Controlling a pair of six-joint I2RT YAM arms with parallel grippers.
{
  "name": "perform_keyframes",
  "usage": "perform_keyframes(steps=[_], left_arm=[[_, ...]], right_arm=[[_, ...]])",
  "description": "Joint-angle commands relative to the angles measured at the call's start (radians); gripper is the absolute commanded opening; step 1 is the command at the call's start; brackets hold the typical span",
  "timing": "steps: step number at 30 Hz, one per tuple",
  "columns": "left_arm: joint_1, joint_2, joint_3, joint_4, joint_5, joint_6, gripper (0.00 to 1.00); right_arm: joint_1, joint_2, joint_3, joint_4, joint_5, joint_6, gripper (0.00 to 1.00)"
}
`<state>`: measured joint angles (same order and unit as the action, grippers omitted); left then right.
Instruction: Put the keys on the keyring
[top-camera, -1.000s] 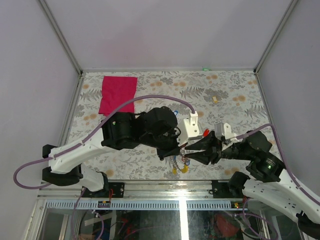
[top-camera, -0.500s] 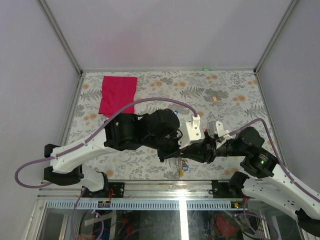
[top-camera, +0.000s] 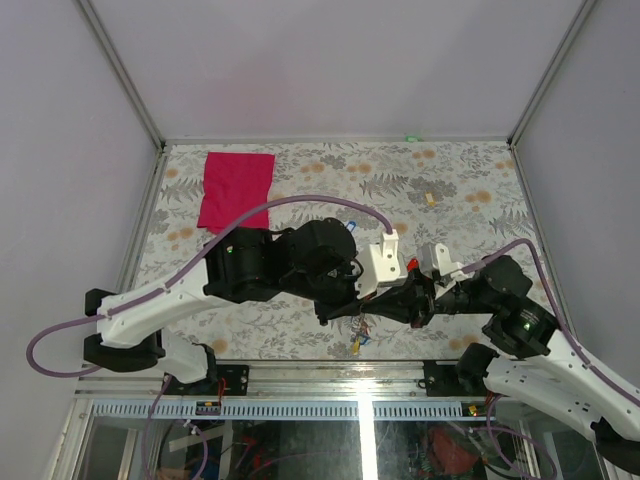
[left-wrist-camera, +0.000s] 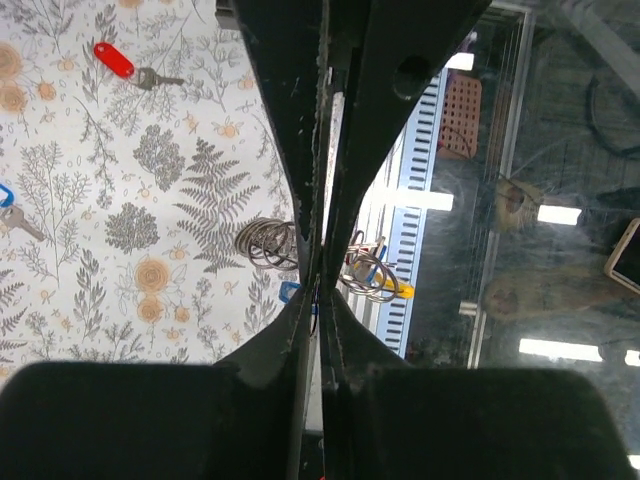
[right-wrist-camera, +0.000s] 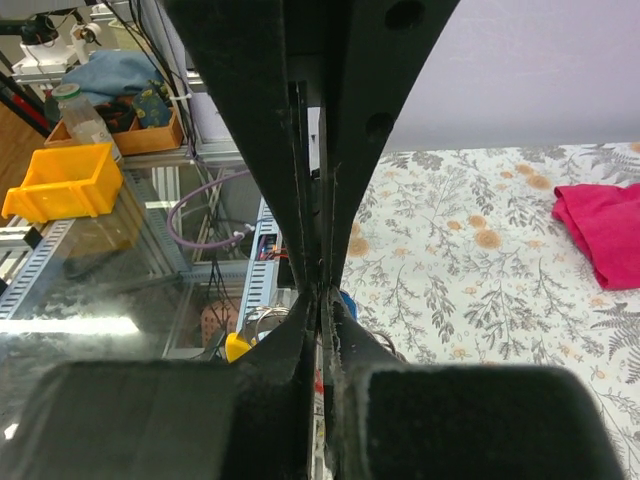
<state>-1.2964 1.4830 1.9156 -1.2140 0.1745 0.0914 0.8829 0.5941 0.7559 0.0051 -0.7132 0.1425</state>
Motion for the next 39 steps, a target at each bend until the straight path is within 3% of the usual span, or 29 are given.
perform_keyframes(steps=[1, 6, 12, 23, 29, 34, 39], left_arm=[[-0.007, -0.084, -0.039, 0.113, 0.013, 0.003, 0.11], [-0.009, -0.17, -0.131, 0.235, 0.041, -0.019, 0.24], [-0.009, -0.257, -0.251, 0.373, 0.042, -0.042, 0.29], [-0.009, -0.299, -0.314, 0.484, 0.045, -0.042, 0.34], [-0.008, -0.29, -0.316, 0.483, 0.051, -0.038, 0.33], [-0.008, -0.284, -0.324, 0.473, 0.058, -0.038, 0.26], [-0.009, -0.285, -0.335, 0.473, 0.073, -0.039, 0.11]], right_arm=[[-0.001, -0.042, 0.025, 0.043, 0.036, 0.013, 0.0], [-0.001, -0.064, 0.019, 0.124, 0.028, 0.078, 0.0], [0.0, -0.068, 0.018, 0.181, 0.004, 0.122, 0.0], [0.0, -0.06, 0.027, 0.191, -0.017, 0.134, 0.0], [-0.001, -0.061, 0.025, 0.197, -0.019, 0.138, 0.0], [-0.001, -0.068, 0.023, 0.202, -0.01, 0.137, 0.0], [-0.001, -0.076, 0.026, 0.216, 0.005, 0.138, 0.0]])
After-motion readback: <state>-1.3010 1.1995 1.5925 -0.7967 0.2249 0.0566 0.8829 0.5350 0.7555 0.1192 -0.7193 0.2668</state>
